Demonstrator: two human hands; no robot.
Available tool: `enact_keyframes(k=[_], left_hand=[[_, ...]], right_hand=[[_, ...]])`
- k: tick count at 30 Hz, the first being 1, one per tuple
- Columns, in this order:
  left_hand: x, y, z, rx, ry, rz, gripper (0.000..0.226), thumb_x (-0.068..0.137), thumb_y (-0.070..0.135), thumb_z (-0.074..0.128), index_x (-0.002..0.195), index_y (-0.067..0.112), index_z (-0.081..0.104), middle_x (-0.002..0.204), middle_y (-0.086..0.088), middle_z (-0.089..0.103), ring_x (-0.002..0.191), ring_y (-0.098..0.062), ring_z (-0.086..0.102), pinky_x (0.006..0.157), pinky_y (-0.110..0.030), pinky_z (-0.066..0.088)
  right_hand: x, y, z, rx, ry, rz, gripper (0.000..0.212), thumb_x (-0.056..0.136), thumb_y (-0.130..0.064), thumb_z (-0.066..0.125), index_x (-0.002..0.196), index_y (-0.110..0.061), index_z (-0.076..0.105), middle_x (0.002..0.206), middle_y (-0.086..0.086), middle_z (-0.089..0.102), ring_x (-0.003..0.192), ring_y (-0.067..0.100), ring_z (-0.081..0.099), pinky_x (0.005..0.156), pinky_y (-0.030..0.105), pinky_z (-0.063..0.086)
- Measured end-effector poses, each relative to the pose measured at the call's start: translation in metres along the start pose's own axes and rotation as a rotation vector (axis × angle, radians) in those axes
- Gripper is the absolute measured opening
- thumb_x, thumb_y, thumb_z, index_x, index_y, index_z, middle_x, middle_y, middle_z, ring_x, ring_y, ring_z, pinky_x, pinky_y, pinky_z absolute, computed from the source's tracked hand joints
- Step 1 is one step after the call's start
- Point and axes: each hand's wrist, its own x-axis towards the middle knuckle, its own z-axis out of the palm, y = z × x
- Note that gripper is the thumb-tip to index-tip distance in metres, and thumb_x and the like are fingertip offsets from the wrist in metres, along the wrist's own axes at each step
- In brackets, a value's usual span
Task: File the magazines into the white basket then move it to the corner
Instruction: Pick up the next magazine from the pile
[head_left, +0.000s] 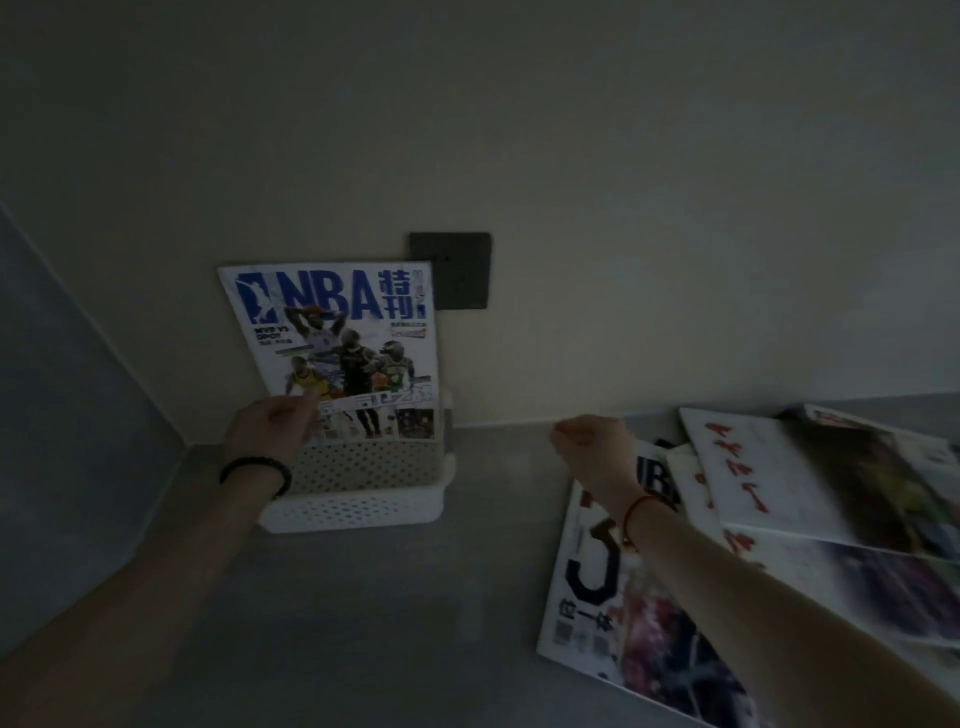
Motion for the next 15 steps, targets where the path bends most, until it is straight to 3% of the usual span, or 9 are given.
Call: enact_keyframes(k=[2,5,6,8,10,15], left_hand=[[-0.027,0.008,0.024,-0.038,-0.078,0.008,0.032,0.085,0.033,0.058,0.087,0.002,0.066,0.091,-0.020,0.069,0.087,-0.030,0.065,0.086,-0.040,0.055],[-0.068,0.017,0.069,-0.061,-0.219,0.018,0.032,0.086,0.030,0.057,0.090,0.000,0.067,0.079,-0.010,0.067,0.069,-0.014,0.061,0.064,-0.020,0.054],[-0.081,0.020,0.087,-0.073,-0.266,0.003,0.030,0.087,0.028,0.056,0.091,0.000,0.067,0.079,-0.008,0.066,0.067,-0.012,0.060,0.064,-0.021,0.053],[-0.106,0.024,0.123,-0.138,-0.345,-0.039,0.022,0.087,0.020,0.056,0.089,-0.001,0.065,0.079,-0.008,0.067,0.062,-0.011,0.060,0.057,-0.015,0.055],[-0.129,0.031,0.159,-0.156,-0.406,-0.054,0.020,0.088,0.017,0.055,0.077,0.003,0.064,0.066,-0.001,0.068,0.053,-0.007,0.063,0.050,-0.010,0.052],[-0.195,0.049,0.246,-0.140,-0.616,-0.154,0.026,0.089,0.029,0.054,0.067,0.017,0.061,0.076,-0.010,0.065,0.076,-0.025,0.063,0.074,-0.033,0.056]], right_hand=[[-0.010,0.021,-0.029,-0.027,-0.001,0.018,0.019,0.081,-0.018,0.066,0.092,-0.004,0.071,0.086,0.007,0.070,0.081,0.017,0.061,0.074,0.020,0.042],[-0.020,0.055,-0.074,-0.125,0.061,0.015,0.020,0.080,-0.014,0.064,0.061,-0.010,0.070,0.060,0.002,0.063,0.059,0.013,0.056,0.071,0.020,0.043],[-0.022,0.066,-0.091,-0.122,0.086,0.053,0.017,0.078,-0.013,0.065,0.064,-0.005,0.070,0.062,0.005,0.065,0.060,0.014,0.058,0.070,0.022,0.047],[-0.024,0.089,-0.123,-0.070,0.099,0.131,0.010,0.077,-0.013,0.069,0.083,-0.005,0.071,0.077,0.006,0.067,0.070,0.015,0.060,0.071,0.023,0.048],[-0.023,0.114,-0.155,-0.029,0.083,0.166,0.021,0.076,-0.011,0.071,0.095,-0.004,0.068,0.090,0.009,0.068,0.083,0.019,0.063,0.076,0.026,0.050],[-0.019,0.174,-0.226,-0.300,-0.055,0.061,0.040,0.078,-0.013,0.069,0.116,-0.007,0.058,0.121,0.010,0.061,0.112,0.023,0.056,0.095,0.028,0.042]])
